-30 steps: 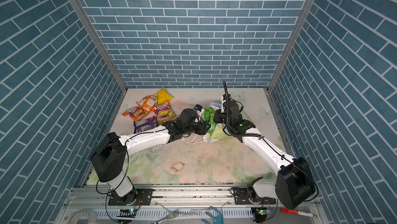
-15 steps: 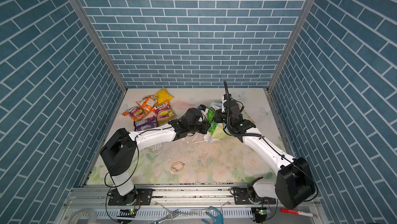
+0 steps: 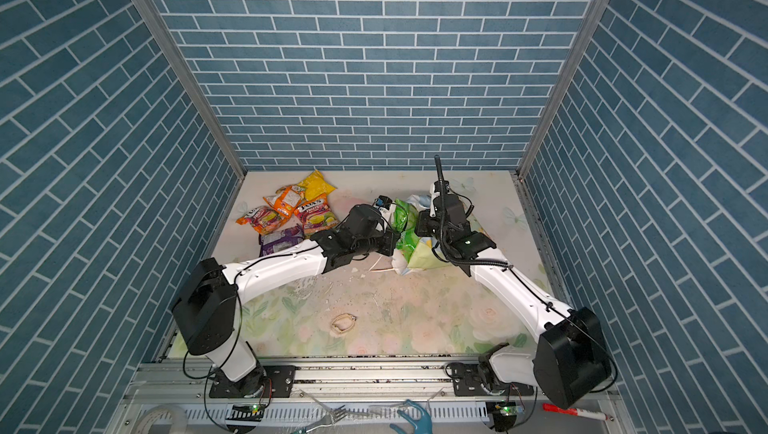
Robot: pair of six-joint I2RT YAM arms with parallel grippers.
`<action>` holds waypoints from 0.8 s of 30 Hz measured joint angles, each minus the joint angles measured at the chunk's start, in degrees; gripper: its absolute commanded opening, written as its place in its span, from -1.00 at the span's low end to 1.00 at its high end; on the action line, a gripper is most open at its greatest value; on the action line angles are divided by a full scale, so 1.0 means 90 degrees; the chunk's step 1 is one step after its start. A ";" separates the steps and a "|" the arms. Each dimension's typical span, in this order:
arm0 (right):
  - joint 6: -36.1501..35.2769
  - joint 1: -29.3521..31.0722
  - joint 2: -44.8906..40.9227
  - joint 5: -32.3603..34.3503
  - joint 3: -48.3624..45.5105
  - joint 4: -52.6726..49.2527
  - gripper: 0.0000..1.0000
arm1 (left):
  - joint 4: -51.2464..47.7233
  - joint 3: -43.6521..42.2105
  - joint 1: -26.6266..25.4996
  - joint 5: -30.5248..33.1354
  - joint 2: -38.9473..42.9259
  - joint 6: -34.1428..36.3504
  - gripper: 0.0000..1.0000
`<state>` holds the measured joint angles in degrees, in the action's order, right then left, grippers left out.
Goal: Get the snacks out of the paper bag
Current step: 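Pull the green Lay's bag fully clear of the paper bag with the left gripper, then carry the green Lay's bag with the left gripper over the snack pile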
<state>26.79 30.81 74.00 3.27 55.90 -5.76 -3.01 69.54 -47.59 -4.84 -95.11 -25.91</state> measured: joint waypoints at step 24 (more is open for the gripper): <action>0.0000 -0.0080 -0.0010 0.0131 0.0002 0.0024 -1.00 | 0.0029 -0.0517 0.0680 0.0058 0.1202 0.0095 -1.00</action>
<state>26.79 30.09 73.91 4.45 55.92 -5.54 -2.74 64.88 -41.47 -4.32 -84.29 -25.06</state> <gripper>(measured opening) 0.047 0.047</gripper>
